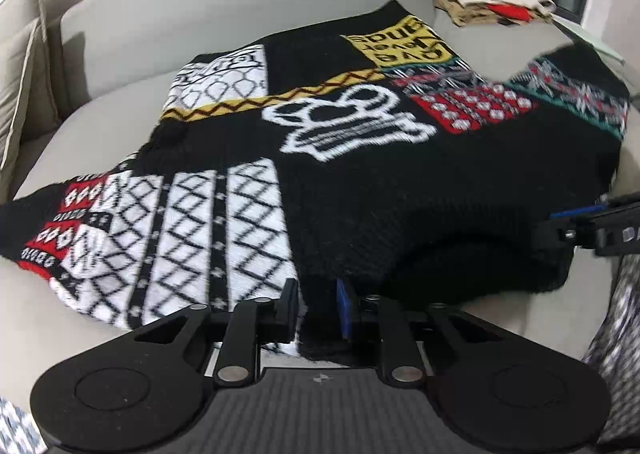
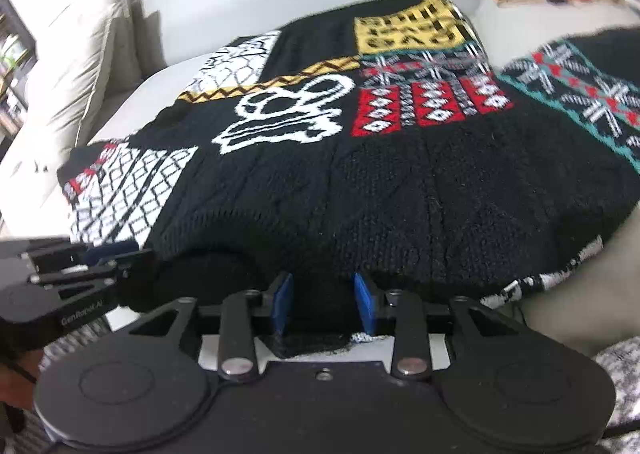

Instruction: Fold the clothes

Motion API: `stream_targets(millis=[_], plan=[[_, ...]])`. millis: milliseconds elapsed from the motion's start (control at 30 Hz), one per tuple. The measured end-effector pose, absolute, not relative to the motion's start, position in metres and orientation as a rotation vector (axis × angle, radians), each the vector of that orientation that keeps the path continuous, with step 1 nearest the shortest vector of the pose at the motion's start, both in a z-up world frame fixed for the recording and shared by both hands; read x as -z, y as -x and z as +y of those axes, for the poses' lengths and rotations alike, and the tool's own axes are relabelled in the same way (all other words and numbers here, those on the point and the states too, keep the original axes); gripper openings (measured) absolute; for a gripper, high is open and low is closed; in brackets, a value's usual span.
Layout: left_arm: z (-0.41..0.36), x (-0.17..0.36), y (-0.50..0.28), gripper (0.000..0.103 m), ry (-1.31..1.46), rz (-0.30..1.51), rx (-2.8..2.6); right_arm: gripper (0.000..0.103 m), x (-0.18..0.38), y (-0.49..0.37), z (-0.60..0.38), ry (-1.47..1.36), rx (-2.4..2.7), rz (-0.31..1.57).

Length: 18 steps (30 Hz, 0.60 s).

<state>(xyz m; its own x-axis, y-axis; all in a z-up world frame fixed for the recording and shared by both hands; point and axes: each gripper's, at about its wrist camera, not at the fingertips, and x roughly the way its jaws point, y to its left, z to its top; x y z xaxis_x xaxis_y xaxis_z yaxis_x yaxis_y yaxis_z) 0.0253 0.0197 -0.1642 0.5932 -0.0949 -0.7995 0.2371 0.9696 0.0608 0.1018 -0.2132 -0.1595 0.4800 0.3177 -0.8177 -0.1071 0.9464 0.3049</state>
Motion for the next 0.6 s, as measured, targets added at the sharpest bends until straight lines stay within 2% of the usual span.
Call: stream_targets(millis=[67,133,200,333,367,400,467,600], plan=[[0.029,0.143,-0.027,0.026,-0.136,0.874,0.176,0.033,0.136,-0.104,-0.222,-0.292,-0.286,1.009],[0.038,0.118,-0.030,0.028,-0.132,0.800,0.151,0.038,0.109,-0.105,-0.233,-0.360,-0.332,0.949],[0.049,0.093,-0.039,0.036,-0.082,0.753,0.142,0.049,0.077,-0.109,-0.244,-0.394,-0.349,0.881],[0.074,0.057,-0.065,0.043,-0.001,0.668,0.120,0.056,0.034,-0.130,-0.265,-0.433,-0.351,0.772],[0.079,0.053,-0.073,0.049,0.007,0.654,0.116,0.064,0.025,-0.136,-0.270,-0.444,-0.349,0.746],[0.083,0.053,-0.084,0.059,0.004,0.647,0.102,0.070,0.021,-0.145,-0.276,-0.450,-0.338,0.726],[0.090,0.058,-0.108,0.071,-0.003,0.643,0.073,0.071,0.022,-0.168,-0.286,-0.454,-0.304,0.701],[0.109,0.090,-0.164,0.074,0.021,0.685,-0.001,0.071,0.057,-0.233,-0.305,-0.481,-0.201,0.725]])
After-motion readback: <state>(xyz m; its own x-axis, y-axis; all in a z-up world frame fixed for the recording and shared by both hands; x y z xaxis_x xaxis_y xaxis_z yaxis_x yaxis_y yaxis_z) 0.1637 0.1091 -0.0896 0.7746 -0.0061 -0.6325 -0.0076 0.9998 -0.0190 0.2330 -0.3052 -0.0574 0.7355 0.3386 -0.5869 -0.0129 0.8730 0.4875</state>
